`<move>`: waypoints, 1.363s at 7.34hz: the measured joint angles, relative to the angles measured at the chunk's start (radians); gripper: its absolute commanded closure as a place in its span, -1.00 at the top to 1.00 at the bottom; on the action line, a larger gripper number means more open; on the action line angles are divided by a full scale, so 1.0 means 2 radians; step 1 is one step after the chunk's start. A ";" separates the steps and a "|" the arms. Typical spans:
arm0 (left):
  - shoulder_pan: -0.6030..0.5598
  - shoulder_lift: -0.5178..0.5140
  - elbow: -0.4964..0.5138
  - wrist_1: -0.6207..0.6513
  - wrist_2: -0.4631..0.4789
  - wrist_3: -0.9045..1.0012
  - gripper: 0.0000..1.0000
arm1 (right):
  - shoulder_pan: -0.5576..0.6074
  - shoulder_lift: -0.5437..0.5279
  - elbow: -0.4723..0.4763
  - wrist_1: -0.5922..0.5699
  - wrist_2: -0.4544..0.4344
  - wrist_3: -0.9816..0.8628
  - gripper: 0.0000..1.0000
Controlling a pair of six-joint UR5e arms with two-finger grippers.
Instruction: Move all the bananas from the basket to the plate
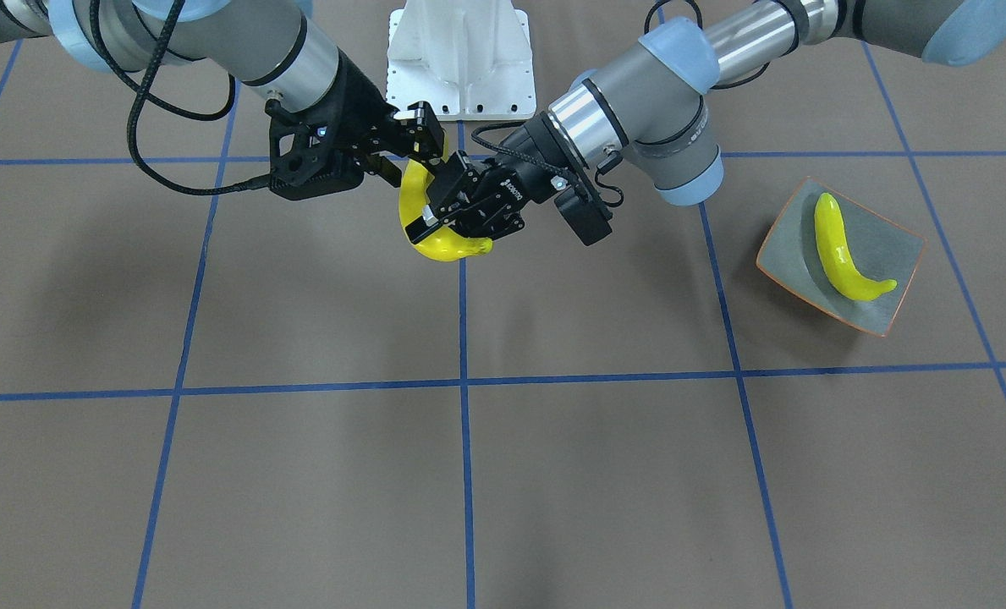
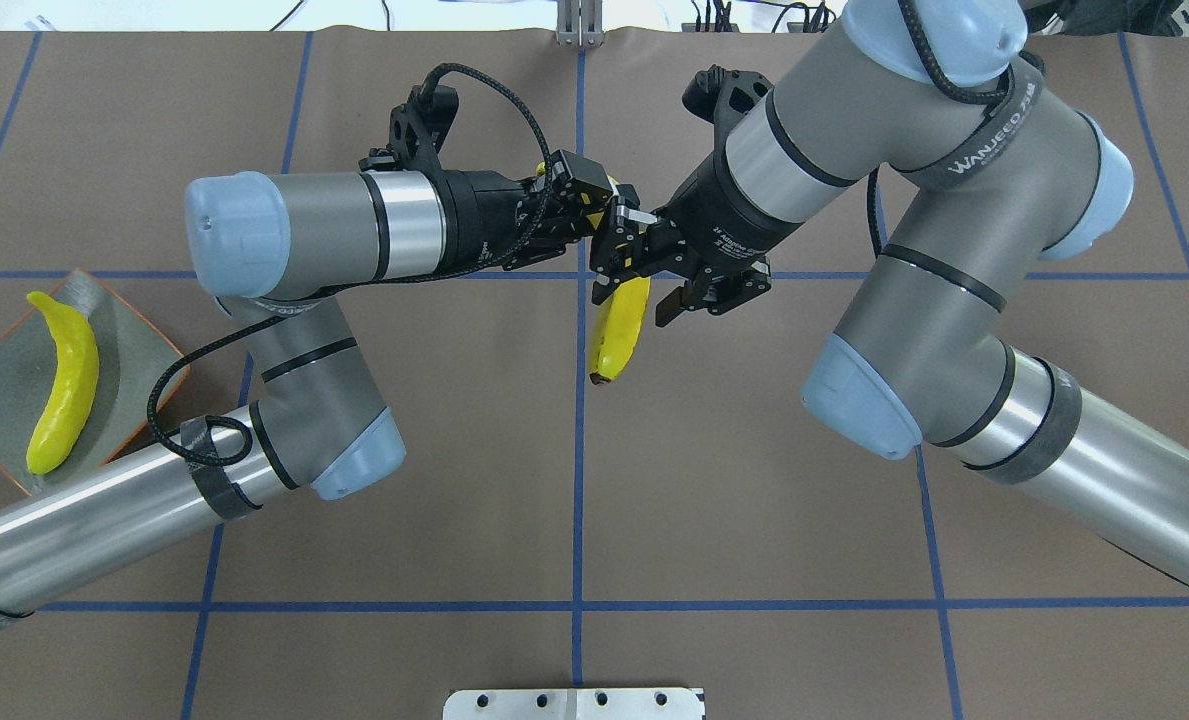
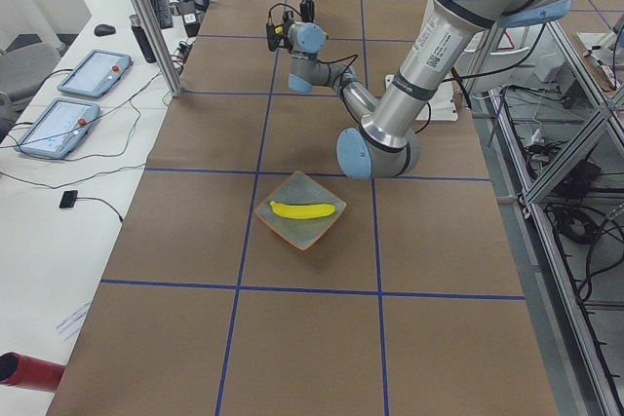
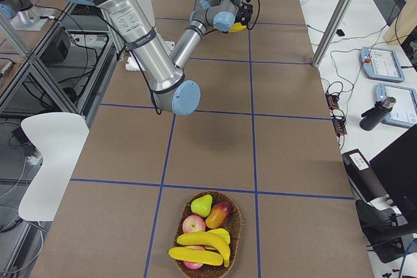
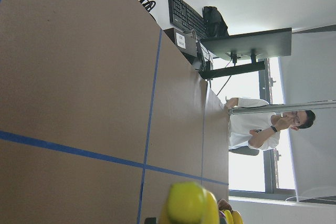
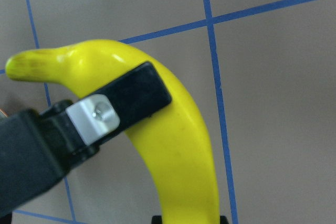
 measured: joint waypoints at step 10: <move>-0.147 0.260 -0.079 0.082 -0.168 0.177 -1.00 | 0.062 -0.139 0.036 0.003 -0.113 -0.130 1.00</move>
